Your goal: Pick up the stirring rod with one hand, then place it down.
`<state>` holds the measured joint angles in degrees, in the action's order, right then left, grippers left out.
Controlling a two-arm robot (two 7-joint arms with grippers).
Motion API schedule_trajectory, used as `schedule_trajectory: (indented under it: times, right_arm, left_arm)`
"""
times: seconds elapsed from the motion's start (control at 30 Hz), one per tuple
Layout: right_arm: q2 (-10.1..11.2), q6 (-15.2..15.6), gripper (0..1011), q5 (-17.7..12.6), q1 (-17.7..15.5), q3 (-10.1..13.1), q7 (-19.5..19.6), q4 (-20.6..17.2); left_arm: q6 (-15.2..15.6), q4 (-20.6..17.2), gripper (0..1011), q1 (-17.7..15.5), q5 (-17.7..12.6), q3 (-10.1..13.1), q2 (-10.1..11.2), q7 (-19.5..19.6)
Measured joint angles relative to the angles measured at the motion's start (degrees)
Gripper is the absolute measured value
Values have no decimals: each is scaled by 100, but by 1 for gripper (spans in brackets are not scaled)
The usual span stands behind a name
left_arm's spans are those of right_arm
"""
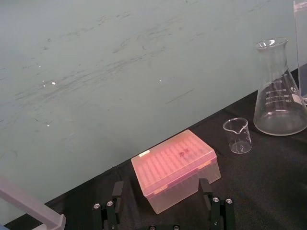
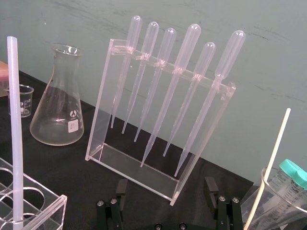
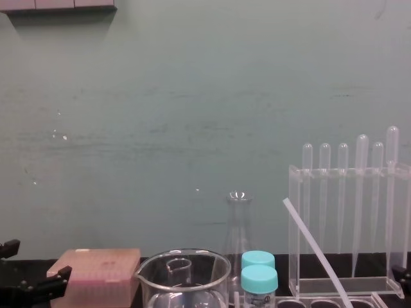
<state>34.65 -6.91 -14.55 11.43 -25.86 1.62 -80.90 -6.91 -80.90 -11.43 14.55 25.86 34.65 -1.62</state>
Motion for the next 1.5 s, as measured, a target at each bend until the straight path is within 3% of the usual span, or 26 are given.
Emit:
schedule_trajectory:
  times: [0.6,0.73,0.83,0.9,0.93,1.03,1.07,1.1,1.27,1.33,1.43,1.47,1.5]
  right_arm:
    - [0,0,1000,0,0,0,0,0]
    - [-31,-65,1000,21,-93,141,111,-88]
    - [-114,-346,1000,152,-186,317,392,-224]
    - [-177,-647,1000,412,-211,391,653,-378]
    - [-177,-647,1000,412,-211,391,653,-378]
    - [-252,-1147,1000,859,-190,404,877,-624]
    - [-252,-1147,1000,859,-190,404,877,-624]
    - [-282,-1341,1000,981,-149,372,870,-701]
    - [-385,-1654,1000,922,18,195,422,-851]
    - [-451,-1671,1000,631,136,49,-46,-875]
    - [-526,-1422,1000,188,253,-79,-549,-850]
    - [-526,-1422,1000,188,253,-79,-549,-850]
    - [-566,-1236,1000,-5,302,-122,-769,-818]
  left_arm:
    - [0,0,1000,0,0,0,0,0]
    - [0,0,1000,0,0,0,0,0]
    - [0,0,1000,0,0,0,0,0]
    - [0,0,1000,0,0,0,0,0]
    - [0,0,1000,0,0,0,0,0]
    - [0,0,1000,0,0,0,0,0]
    - [0,0,1000,-1,0,0,0,0]
    - [0,0,1000,0,0,0,0,0]
    - [0,0,1000,0,0,0,0,0]
    - [0,0,1000,0,0,0,0,0]
    - [0,0,1000,0,0,0,0,0]
    - [0,0,1000,0,0,0,0,0]
    - [0,0,1000,0,0,0,0,0]
